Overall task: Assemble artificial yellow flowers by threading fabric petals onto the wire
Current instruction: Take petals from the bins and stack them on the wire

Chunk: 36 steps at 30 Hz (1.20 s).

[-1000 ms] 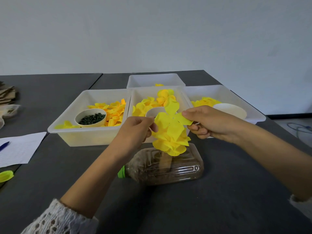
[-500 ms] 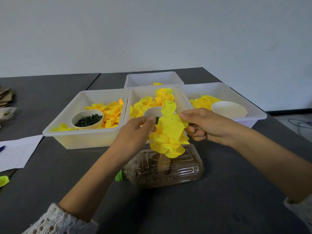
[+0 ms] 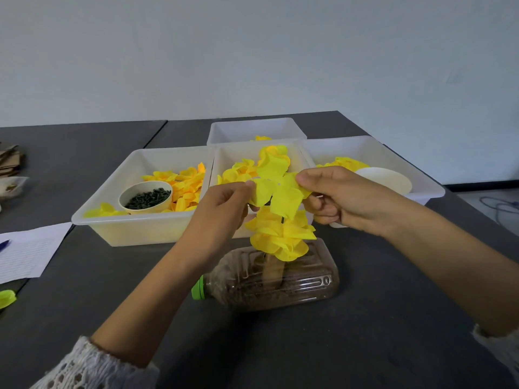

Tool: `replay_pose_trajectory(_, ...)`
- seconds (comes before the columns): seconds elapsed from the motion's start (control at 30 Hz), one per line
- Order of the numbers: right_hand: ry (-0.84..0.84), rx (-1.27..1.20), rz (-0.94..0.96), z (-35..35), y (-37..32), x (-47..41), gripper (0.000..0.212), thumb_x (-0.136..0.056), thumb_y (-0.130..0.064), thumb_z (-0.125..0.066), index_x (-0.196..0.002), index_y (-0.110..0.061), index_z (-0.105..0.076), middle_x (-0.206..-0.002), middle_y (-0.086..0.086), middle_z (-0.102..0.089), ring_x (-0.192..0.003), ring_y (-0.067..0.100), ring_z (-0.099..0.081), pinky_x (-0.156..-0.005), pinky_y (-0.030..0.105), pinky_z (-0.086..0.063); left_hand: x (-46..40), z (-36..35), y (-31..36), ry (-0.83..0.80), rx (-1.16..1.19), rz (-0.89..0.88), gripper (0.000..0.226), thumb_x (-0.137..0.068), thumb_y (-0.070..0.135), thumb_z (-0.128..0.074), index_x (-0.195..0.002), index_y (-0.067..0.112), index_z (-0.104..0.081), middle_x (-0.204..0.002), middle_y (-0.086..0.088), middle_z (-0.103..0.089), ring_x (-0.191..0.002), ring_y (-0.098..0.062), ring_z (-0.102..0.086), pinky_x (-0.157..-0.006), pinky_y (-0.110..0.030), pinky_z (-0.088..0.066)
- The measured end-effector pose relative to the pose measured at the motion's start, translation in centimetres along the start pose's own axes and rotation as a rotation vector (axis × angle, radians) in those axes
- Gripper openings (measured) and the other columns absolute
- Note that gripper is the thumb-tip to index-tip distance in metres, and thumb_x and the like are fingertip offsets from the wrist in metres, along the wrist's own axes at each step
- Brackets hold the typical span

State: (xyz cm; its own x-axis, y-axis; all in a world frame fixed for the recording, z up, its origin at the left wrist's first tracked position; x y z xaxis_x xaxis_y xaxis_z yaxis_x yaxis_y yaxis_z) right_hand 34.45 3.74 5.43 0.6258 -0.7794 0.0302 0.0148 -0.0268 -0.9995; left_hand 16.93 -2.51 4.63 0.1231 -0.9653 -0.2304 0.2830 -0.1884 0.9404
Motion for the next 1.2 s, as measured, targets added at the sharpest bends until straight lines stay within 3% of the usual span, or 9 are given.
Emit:
replay_pose_trajectory(0.17,0.039,-0.058,-0.067,0.4,0.4,0.4,0.04,-0.095,-0.047,-0.044,-0.079,-0.012,-0.052,-0.057,0.004,-0.043,-0.04,0.011,-0.027,-0.039,0.02,-0.025,0.2,0.2,0.2,0.035,-0.084,-0.039,0.045,-0.104,0.026,-0.042,-0.063,0.013,-0.054,-0.044,0.013,-0.039,-0.043,-0.003,-0.036,-0.052,-0.028,-0.025)
replay_pose_trajectory(0.3,0.112,0.027,-0.012,0.9,0.7,0.7,0.046,-0.101,-0.036,-0.042,-0.065,-0.015,-0.06,-0.055,0.004,-0.045,-0.039,0.011,-0.029,-0.039,0.019,-0.024,0.2,0.1,0.1,0.055,-0.061,-0.055,0.046,-0.105,0.029,-0.041,-0.064,0.009,-0.051,-0.045,0.012,-0.034,-0.042,-0.004,-0.032,-0.047,-0.018,-0.029)
replay_pose_trajectory(0.4,0.151,0.08,0.037,1.1,0.7,0.7,0.042,-0.101,-0.036,-0.043,-0.072,-0.008,-0.057,-0.053,0.003,-0.045,-0.038,0.01,-0.028,-0.039,0.018,-0.023,0.3,-0.1,0.1,0.05,-0.048,-0.059,0.047,-0.105,0.026,-0.041,-0.061,0.012,-0.047,-0.044,0.012,-0.039,-0.041,-0.002,-0.037,-0.045,-0.006,-0.031)
replay_pose_trajectory(0.53,0.212,0.157,0.084,1.7,0.5,0.4,0.038,-0.101,-0.029,-0.045,-0.071,-0.008,-0.055,-0.051,0.003,-0.043,-0.038,0.011,-0.028,-0.041,0.019,-0.021,0.2,-0.1,0.2,0.042,-0.097,-0.018,0.056,-0.104,0.037,-0.04,-0.052,0.024,-0.055,-0.046,0.012,-0.047,-0.044,-0.001,-0.04,-0.049,-0.016,-0.032)
replay_pose_trajectory(0.63,0.245,0.237,0.082,2.1,0.5,0.1,0.037,-0.1,-0.028,-0.047,-0.071,-0.009,-0.058,-0.052,0.002,-0.048,-0.038,0.01,-0.03,-0.04,0.017,-0.024,0.4,-0.2,0.7,0.017,-0.14,-0.036,0.053,-0.104,0.031,-0.04,-0.053,0.019,-0.05,-0.047,0.009,-0.044,-0.044,-0.004,-0.036,-0.053,-0.025,-0.028)
replay_pose_trajectory(0.73,0.248,0.178,0.046,2.4,0.6,-0.3,0.032,-0.099,-0.028,-0.05,-0.074,-0.009,-0.058,-0.056,0.001,-0.051,-0.04,0.01,-0.03,-0.042,0.017,-0.022,0.6,-0.5,1.0,-0.03,-0.14,-0.045,0.049,-0.101,0.023,-0.041,-0.052,0.02,-0.044,-0.049,0.007,-0.038,-0.045,-0.006,-0.031,-0.049,-0.019,-0.028)
replay_pose_trajectory(0.87,0.3,0.101,-0.025,2.8,0.5,-1.2,0.032,-0.098,-0.03,-0.051,-0.073,-0.012,-0.058,-0.064,0.004,-0.051,-0.043,0.01,-0.033,-0.046,0.02,-0.021,0.6,-0.8,1.1,-0.118,-0.149,-0.018,0.048,-0.099,0.02,-0.046,-0.053,0.015,-0.058,-0.046,0.009,-0.042,-0.042,-0.002,-0.036,-0.045,-0.01,-0.029)
replay_pose_trajectory(1.1,0.289,0.168,-0.038,2.3,0.5,-2.5,0.042,-0.098,-0.035,-0.052,-0.106,0.005,-0.062,-0.085,0.017,-0.052,-0.075,0.029,-0.033,-0.06,0.03,-0.026,0.6,-0.6,1.1,-0.172,-0.161,0.02,0.046,-0.1,0.021,-0.05,-0.058,0.013,-0.066,-0.043,0.01,-0.042,-0.038,-0.002,-0.036,-0.043,-0.009,-0.028)
replay_pose_trajectory(1.2,0.278,0.147,-0.02,2.3,1.1,-2.5,0.035,-0.098,-0.033,-0.052,-0.096,0.001,-0.06,-0.069,0.011,-0.047,-0.054,0.024,-0.036,-0.052,0.024,-0.026,0.6,-0.1,0.8,-0.148,-0.14,0.034,0.046,-0.1,0.021,-0.051,-0.056,0.013,-0.064,-0.043,0.009,-0.039,-0.037,-0.002,-0.033,-0.041,-0.008,-0.026)
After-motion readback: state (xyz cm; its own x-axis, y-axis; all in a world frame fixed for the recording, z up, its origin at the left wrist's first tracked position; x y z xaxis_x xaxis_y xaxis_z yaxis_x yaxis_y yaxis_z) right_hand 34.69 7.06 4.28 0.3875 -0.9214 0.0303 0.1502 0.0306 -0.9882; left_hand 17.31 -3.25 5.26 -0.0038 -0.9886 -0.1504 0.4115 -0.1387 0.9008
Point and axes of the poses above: each hand's wrist, its own x-axis away from the middle knuckle, its own z-axis out of the back of the hand, y = z × x, the point moved 4 cm from there along -x, towards the middle knuckle
